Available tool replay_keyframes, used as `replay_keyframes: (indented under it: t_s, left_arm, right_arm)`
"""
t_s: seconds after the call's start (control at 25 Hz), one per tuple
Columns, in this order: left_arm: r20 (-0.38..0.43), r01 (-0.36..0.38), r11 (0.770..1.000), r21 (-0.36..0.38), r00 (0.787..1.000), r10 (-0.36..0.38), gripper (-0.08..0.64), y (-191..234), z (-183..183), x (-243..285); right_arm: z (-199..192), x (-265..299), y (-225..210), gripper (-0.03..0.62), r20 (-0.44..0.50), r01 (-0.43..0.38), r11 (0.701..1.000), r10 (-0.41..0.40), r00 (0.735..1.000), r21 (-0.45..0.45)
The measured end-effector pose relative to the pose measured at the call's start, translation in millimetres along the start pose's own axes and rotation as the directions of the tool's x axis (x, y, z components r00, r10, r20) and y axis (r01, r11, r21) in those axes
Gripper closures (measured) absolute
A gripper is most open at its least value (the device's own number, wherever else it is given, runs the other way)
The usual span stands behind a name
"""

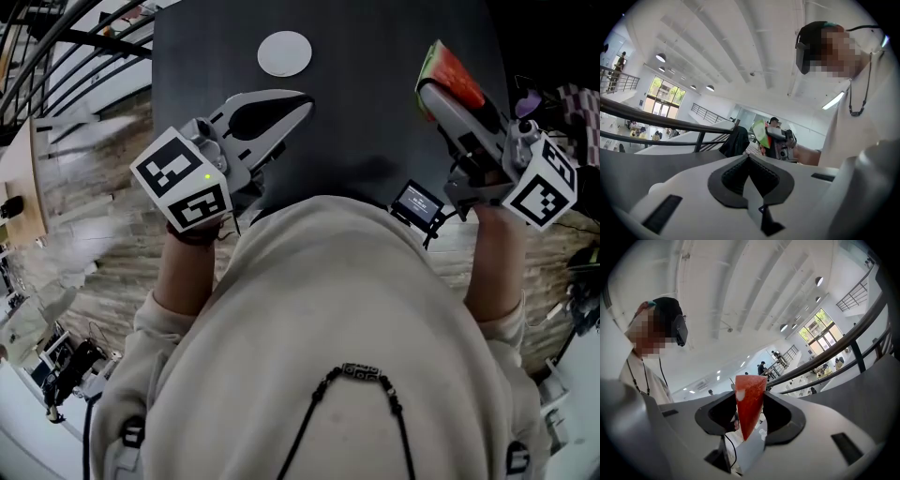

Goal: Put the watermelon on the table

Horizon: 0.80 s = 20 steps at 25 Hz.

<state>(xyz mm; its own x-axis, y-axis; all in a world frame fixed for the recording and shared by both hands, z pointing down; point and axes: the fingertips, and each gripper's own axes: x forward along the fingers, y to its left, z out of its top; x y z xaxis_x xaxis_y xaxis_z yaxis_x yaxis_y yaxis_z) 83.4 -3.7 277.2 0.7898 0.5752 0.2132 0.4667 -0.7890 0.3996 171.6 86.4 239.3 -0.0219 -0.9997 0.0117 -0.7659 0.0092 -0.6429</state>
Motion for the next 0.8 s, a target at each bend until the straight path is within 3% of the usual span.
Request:
replay_keyframes:
  t_s: [0.32,0.8]
  left_arm:
    - [0.021,0.022,1.000,0.009,1.000,-0.022,0.554,-1,2,-3]
    - [0.093,-0.050,0.998,-0.040,0.994,0.053,0.554,15,0,-28]
  right_arm:
    - [-1,7,4,0.405,0.003,0.015,1.000,-0.015,1.000,-0.022]
    - [0,36,6,0.405,-0.101,0.023,0.996,-0.032,0.994,-0.086]
